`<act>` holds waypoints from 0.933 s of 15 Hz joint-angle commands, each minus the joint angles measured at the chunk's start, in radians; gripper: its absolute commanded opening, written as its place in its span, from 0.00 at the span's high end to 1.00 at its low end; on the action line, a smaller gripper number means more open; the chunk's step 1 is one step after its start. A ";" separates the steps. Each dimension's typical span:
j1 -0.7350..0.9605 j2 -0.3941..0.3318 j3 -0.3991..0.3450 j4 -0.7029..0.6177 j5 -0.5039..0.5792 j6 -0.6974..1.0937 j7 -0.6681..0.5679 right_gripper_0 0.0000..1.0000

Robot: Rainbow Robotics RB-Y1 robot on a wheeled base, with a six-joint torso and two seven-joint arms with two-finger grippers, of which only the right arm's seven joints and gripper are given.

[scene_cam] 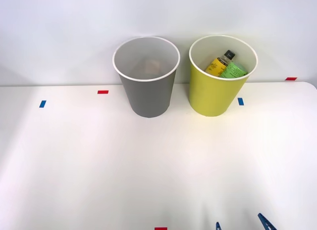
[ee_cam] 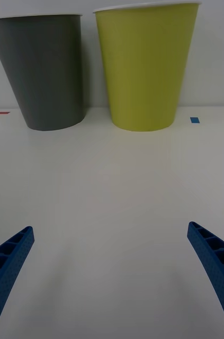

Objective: Put cans in the gray bin, plastic bottles in the light green bin

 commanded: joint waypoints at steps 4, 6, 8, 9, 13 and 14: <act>0.000 0.000 0.000 0.000 0.000 0.000 0.000 0.00; 0.000 0.000 0.000 0.000 0.000 0.000 0.000 0.00; 0.000 0.000 0.000 0.000 0.000 0.000 0.000 0.00; 0.000 0.000 0.000 0.000 0.000 0.000 0.000 0.00; 0.000 0.000 0.000 0.000 0.000 0.000 0.000 0.00; 0.000 0.000 0.000 0.000 0.000 0.000 0.000 0.00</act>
